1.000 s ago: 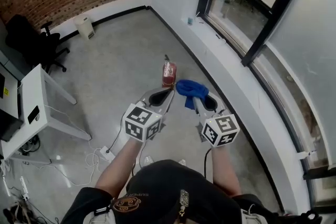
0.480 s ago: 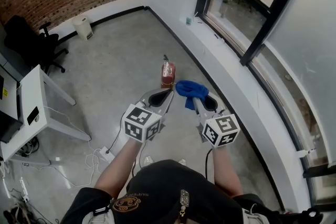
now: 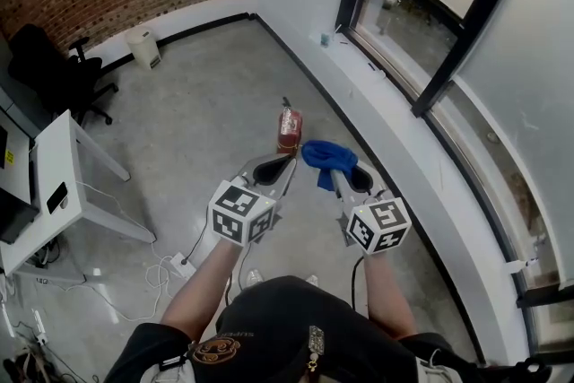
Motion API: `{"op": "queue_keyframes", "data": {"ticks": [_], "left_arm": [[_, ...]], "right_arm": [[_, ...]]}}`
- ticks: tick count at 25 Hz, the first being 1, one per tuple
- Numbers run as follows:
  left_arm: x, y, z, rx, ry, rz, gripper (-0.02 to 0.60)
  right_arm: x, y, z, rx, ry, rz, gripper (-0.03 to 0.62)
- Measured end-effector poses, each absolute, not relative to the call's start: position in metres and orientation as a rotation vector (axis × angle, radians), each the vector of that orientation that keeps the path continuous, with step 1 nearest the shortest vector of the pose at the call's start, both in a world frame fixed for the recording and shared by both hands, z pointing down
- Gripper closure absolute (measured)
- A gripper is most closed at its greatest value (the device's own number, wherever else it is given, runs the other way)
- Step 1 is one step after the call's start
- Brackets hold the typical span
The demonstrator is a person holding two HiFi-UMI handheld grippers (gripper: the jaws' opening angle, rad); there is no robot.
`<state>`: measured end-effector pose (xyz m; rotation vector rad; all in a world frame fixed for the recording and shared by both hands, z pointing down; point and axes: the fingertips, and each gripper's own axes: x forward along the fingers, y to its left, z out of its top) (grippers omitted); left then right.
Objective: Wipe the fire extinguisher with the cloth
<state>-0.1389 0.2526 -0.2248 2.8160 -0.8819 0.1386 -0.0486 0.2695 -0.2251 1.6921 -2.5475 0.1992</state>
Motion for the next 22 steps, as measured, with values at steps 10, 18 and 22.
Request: {"op": "queue_keyframes", "data": {"ticks": [10,18,22], "left_arm": [[-0.154,0.247,-0.219,2.814,-0.852,0.128,0.577],[-0.175,0.239,-0.219,2.824,-0.822,0.13,0.577],[-0.191,0.237,-0.219,2.831,-0.807,0.135,0.577]], "right_arm": [[-0.065,0.264,-0.22,1.721,-2.532,0.214,0.54],[-0.087,0.256,-0.219,1.75,-2.519,0.221,0.54],[-0.101,0.254,-0.219,1.765,-2.511,0.226,0.54]]}}
